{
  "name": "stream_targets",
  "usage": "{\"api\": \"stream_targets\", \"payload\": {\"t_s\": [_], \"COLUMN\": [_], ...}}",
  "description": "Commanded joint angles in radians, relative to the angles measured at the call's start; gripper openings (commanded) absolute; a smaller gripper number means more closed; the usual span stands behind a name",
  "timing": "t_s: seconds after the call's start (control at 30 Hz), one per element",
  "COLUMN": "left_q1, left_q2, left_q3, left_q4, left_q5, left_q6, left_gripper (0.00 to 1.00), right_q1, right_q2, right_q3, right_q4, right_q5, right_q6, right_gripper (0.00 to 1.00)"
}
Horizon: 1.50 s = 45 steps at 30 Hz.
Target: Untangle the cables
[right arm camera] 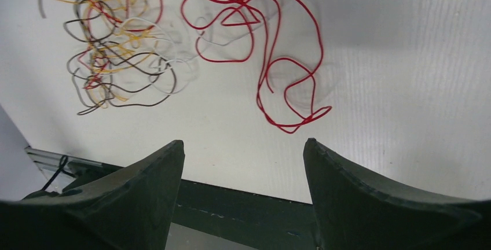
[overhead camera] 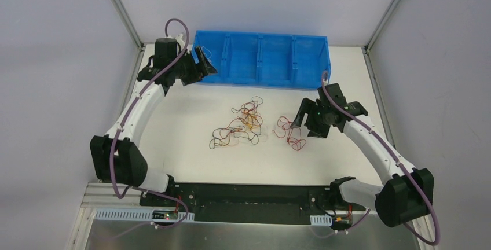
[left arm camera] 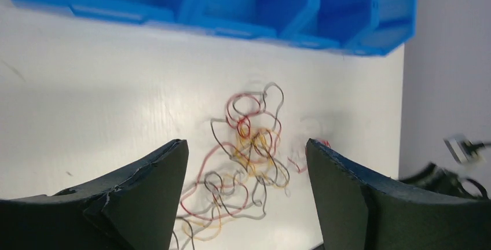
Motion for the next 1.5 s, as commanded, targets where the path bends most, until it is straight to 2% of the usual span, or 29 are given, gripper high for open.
{"api": "stream_targets", "payload": {"t_s": [0.0,0.13,0.33,0.53,0.57,0.63,0.77,0.93,1.13,1.37,1.47], "left_q1": [-0.045,-0.105,-0.188,-0.209,-0.211,-0.212,-0.214,-0.216,-0.257,-0.338,-0.375], "left_q2": [-0.107,-0.181,-0.228,-0.198,-0.2,-0.203,-0.223,-0.25,-0.27,-0.256,-0.231], "left_q3": [-0.165,-0.268,-0.339,-0.347,-0.351,-0.358,-0.369,-0.358,-0.331,-0.354,-0.378], "left_q4": [0.025,0.036,0.101,0.113,0.118,0.123,0.129,0.156,0.271,0.39,0.446], "left_q5": [0.152,0.153,0.123,0.118,0.117,0.117,0.128,0.176,0.258,0.282,0.28], "left_q6": [-0.047,-0.062,-0.112,-0.122,-0.124,-0.129,-0.136,-0.145,-0.188,-0.238,-0.26], "left_gripper": [0.77,0.78,0.81,0.85,0.85,0.85,0.84,0.83,0.82,0.79,0.81], "right_q1": [0.0,0.001,0.027,0.04,0.045,0.065,0.11,0.121,0.122,0.124,0.125], "right_q2": [0.07,0.15,0.313,0.449,0.464,0.452,0.262,0.037,0.005,-0.035,-0.028], "right_q3": [-0.029,-0.025,-0.042,-0.048,-0.05,-0.045,-0.005,0.164,0.312,0.318,0.347], "right_q4": [-0.034,-0.023,0.041,0.12,0.123,0.114,0.052,-0.067,-0.159,-0.061,-0.055], "right_q5": [0.073,0.108,0.067,-0.012,-0.02,-0.014,0.005,-0.071,-0.166,-0.274,-0.295], "right_q6": [-0.036,-0.051,-0.058,-0.081,-0.084,-0.087,-0.074,-0.08,-0.106,-0.052,-0.042], "right_gripper": [0.77,0.77,0.76,0.36,0.27,0.0,0.0,0.0,0.0,0.0,0.0]}}
